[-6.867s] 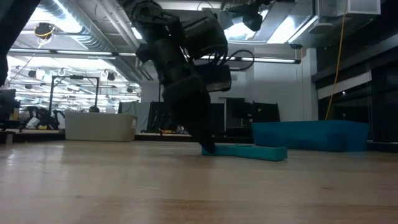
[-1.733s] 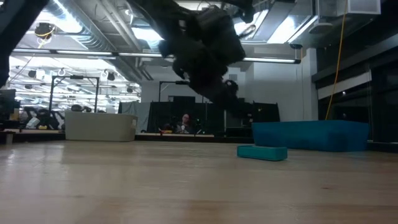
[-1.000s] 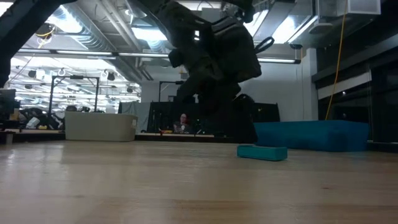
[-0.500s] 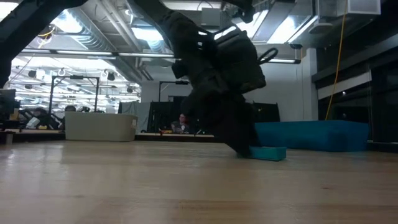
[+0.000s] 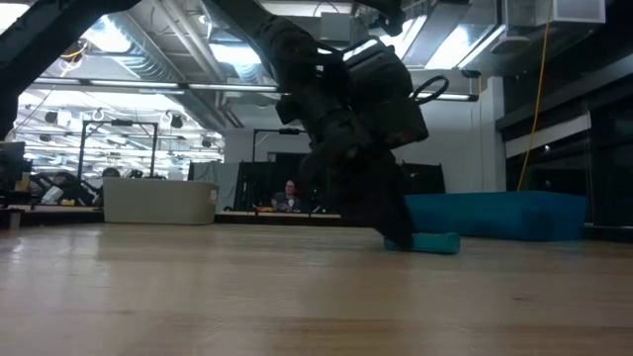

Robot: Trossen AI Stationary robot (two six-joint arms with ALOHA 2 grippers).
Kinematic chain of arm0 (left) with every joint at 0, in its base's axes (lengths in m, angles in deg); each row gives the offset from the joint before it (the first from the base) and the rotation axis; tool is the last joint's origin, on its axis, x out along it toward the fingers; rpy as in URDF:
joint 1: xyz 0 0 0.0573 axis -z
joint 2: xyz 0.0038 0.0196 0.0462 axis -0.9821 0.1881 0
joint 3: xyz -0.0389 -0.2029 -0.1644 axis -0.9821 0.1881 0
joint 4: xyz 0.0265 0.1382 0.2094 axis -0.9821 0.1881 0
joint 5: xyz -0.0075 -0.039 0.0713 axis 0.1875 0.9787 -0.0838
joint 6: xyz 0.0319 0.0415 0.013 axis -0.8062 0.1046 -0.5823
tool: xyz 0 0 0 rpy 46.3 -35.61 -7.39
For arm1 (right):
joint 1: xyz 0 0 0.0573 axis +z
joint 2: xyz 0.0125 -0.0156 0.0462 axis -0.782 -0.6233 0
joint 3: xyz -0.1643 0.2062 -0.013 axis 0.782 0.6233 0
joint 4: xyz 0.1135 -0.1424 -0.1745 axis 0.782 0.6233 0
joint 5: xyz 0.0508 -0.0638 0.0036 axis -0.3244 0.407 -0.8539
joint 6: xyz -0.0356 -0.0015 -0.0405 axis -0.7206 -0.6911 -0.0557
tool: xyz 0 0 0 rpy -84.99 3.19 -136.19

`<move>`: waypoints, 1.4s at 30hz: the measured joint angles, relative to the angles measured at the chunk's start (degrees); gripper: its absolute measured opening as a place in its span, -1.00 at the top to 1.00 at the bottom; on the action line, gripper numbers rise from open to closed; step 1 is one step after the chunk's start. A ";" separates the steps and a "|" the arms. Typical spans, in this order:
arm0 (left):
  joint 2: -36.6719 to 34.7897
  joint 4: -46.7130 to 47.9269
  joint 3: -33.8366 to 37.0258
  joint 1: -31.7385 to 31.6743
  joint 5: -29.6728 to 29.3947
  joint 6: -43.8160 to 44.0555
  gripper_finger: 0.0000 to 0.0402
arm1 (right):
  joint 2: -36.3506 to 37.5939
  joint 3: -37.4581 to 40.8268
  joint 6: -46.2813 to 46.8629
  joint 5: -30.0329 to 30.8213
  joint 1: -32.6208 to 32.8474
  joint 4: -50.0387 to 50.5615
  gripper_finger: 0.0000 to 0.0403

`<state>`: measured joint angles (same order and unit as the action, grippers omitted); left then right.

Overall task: Pick & Place Office items
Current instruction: Put the light blue digital timer into the gray bin

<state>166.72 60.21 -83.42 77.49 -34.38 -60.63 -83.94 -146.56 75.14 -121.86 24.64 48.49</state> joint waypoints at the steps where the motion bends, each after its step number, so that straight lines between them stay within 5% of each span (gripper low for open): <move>1: 0.02 0.16 0.00 -0.10 0.11 0.96 0.26 | 0.00 0.00 -0.24 0.00 0.01 0.00 -0.34; 18: -4.21 6.87 1.20 -11.15 0.68 16.33 0.26 | 0.00 0.00 -0.83 0.00 -0.01 -0.67 -0.34; 23: -10.57 -2.67 4.82 -15.61 3.09 21.60 0.26 | -0.02 0.00 -0.81 -0.01 -0.01 -0.88 -0.34; 30: -24.68 -17.58 17.49 -23.81 -0.08 29.46 0.26 | -0.02 0.00 -0.81 0.04 -0.18 -1.30 -0.34; 38: -42.41 -33.17 42.09 -36.34 -9.29 39.59 0.26 | -0.02 0.00 0.61 1.55 -0.20 -2.40 -0.34; 42: -51.97 -33.81 50.85 -41.69 -13.01 41.90 0.26 | -0.02 0.00 1.20 1.61 -0.20 -2.46 -0.34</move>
<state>114.76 26.40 -32.57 35.80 -47.39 -18.73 -83.96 -146.56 76.34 -120.24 24.44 46.03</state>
